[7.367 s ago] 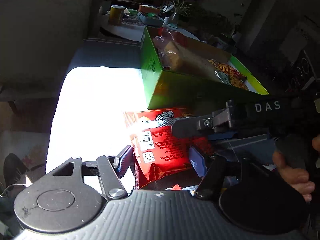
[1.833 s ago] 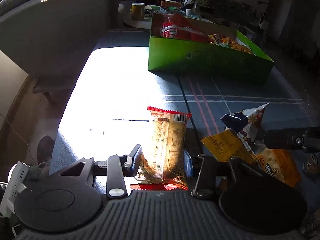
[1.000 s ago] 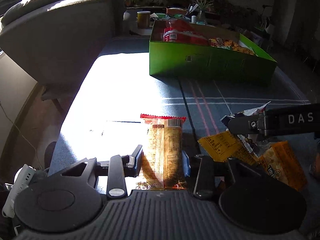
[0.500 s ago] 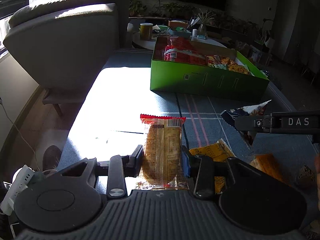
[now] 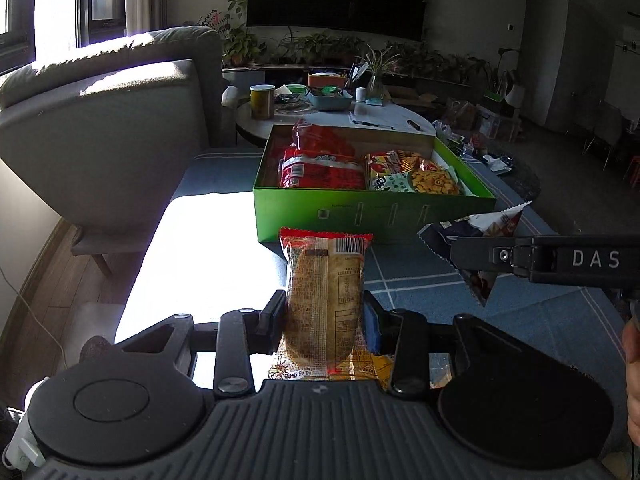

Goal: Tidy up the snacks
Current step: 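Lower the red-white wrapper into the box with the right tool while the left tool carries the pastry packet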

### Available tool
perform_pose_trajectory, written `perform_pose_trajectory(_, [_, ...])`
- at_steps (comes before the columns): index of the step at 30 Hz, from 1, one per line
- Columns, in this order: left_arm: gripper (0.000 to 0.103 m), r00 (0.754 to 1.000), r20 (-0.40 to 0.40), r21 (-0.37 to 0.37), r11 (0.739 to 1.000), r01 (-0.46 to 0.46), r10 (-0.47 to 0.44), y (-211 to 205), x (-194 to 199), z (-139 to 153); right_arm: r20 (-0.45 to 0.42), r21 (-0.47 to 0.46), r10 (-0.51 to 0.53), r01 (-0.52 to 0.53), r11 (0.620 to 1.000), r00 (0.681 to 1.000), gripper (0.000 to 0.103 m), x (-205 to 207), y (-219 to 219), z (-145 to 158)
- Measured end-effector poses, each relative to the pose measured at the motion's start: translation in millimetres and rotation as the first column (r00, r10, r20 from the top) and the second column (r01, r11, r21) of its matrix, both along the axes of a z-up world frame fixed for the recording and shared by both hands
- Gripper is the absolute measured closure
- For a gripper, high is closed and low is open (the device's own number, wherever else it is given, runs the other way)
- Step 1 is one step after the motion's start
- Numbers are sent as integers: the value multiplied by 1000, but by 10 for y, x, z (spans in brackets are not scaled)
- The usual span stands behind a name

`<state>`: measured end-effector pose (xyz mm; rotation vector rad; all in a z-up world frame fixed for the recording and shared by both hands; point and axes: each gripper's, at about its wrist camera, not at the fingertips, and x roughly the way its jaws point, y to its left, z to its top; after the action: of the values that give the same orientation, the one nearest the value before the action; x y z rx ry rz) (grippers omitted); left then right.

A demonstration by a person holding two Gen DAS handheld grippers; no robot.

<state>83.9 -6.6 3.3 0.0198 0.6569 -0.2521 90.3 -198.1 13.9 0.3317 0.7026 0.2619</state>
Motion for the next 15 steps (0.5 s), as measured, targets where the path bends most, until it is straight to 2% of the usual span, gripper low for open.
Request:
perform_pose_trajectory(8, [67,999,2,-8,999,32,-32,-193,237,29,37,-5,-25,25,1000,999,37,124,-174,86])
perform_pose_trajectory(15, [67,999,-19,-48,998,44,-45,-196,417,-48,39,2,-71,71,997,997,37,405,-359,95])
